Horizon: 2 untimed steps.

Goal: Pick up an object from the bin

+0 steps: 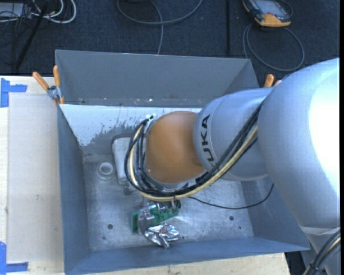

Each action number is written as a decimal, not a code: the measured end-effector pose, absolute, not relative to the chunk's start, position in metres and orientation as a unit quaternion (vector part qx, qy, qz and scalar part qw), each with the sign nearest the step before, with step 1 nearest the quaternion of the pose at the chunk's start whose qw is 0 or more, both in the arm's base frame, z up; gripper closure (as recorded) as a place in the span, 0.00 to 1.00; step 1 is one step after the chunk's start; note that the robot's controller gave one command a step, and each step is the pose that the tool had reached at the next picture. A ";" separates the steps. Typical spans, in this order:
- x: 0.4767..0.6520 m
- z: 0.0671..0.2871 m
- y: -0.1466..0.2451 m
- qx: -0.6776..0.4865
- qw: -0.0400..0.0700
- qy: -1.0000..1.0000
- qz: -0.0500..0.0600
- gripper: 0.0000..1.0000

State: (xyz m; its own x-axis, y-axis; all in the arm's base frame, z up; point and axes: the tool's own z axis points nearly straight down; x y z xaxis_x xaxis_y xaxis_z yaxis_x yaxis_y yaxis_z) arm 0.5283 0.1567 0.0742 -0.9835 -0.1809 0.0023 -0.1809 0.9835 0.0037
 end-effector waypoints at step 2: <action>0.526 0.214 0.139 0.080 -0.004 -0.997 -0.001 1.00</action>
Offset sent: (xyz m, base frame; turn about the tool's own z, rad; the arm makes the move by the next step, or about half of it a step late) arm 0.0000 0.0000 0.0000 0.0000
